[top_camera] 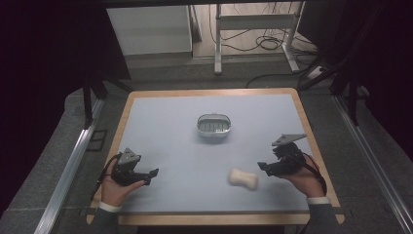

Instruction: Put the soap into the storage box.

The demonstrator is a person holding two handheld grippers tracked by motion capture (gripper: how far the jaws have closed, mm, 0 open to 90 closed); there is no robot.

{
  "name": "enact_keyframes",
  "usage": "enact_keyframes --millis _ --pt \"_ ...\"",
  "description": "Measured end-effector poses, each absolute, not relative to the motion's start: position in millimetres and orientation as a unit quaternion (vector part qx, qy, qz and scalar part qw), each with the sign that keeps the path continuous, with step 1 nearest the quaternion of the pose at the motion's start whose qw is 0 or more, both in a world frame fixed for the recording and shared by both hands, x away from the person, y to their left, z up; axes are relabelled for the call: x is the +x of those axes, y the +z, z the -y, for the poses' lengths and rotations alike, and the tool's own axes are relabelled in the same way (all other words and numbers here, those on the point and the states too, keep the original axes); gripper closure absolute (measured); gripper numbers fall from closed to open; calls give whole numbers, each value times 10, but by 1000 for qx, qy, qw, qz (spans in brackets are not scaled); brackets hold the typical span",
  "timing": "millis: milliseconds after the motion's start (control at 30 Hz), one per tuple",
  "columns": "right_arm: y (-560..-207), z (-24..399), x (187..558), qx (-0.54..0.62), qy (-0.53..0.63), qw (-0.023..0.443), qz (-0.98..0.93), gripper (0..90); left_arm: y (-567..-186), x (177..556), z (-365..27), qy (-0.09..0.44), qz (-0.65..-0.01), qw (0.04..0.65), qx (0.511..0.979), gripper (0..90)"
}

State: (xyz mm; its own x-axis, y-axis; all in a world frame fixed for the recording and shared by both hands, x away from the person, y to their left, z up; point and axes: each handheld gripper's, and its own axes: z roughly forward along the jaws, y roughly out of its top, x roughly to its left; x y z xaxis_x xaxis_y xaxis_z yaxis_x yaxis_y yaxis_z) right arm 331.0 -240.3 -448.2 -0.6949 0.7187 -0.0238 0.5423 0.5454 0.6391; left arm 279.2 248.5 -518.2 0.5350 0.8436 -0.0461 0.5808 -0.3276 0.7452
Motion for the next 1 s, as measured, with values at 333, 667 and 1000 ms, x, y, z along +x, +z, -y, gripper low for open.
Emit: enact_keyframes --millis 333,667,1000 --pt "-4480 2121 3273 321 285 125 -895 222 -5230 2810 -2433 179 -442 352 805 119" --pt "-4642 1771 3205 274 228 108 -928 234 -5217 2805 -2446 176 -442 358 804 118" --pt "-4817 1629 3263 259 193 79 -943 267 -5215 2806 -2453 174 -442 358 804 116"
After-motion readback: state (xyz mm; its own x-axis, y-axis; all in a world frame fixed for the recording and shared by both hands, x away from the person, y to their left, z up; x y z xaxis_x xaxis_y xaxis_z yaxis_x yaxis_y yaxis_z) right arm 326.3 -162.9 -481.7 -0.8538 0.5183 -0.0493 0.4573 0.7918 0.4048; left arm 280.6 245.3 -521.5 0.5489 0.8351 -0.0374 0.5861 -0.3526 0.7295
